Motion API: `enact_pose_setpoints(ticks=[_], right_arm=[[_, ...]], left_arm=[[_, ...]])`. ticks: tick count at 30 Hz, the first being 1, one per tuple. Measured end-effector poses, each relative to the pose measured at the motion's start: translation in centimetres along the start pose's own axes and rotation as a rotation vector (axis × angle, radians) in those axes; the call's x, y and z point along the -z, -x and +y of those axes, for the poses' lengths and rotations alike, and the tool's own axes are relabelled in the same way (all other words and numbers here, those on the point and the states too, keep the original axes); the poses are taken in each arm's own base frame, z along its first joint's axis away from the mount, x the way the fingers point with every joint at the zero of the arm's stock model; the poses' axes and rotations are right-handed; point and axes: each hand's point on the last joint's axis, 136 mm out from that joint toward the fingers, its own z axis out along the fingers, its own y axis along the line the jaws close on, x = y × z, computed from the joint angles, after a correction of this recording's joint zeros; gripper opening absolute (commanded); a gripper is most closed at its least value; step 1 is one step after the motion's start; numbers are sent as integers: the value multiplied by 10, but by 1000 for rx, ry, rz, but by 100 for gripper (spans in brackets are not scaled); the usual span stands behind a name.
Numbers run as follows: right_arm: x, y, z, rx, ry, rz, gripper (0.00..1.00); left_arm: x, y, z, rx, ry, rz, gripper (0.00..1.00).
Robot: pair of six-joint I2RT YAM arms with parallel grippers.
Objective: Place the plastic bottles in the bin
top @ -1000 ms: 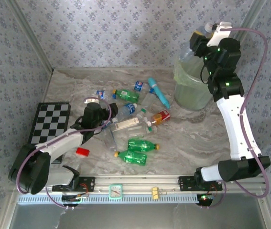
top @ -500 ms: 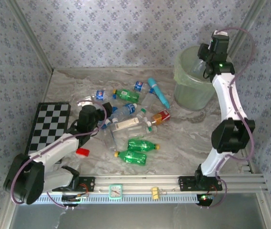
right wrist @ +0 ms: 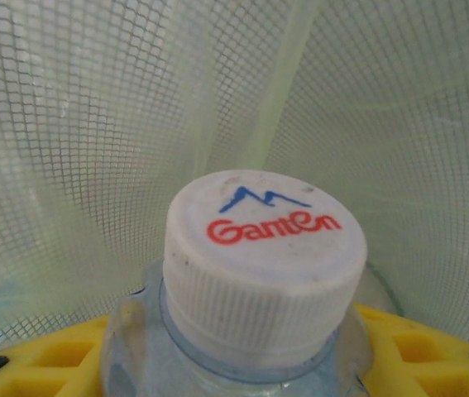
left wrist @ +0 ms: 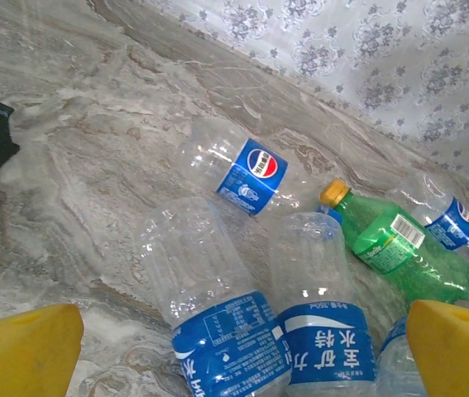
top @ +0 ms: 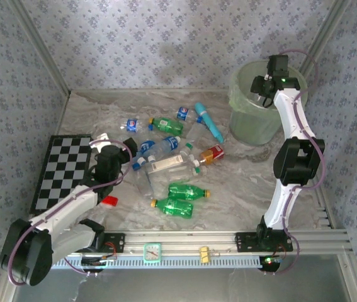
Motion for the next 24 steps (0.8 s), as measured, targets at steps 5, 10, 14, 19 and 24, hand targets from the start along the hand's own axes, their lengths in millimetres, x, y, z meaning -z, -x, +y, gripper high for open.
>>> enact_pose_setpoints(ticks=[5,10,14,19,24], right_arm=[[1,0,0,-15,2,3,82],[11,6,1,-7,-3,-17,95],[52,22,8,20,1,-98,100],[147,43,39,49,101,-303,100],[222,39,78,84,262,-462,100]], left_arm=[[1,0,3,10,11,1,100],[2,-7,5,2,12,35,100],[6,-17,6,-12,-1,92,100],[15,-27,4,-1,-31,155,100],[27,-53,-1,-29,-48,251,100]])
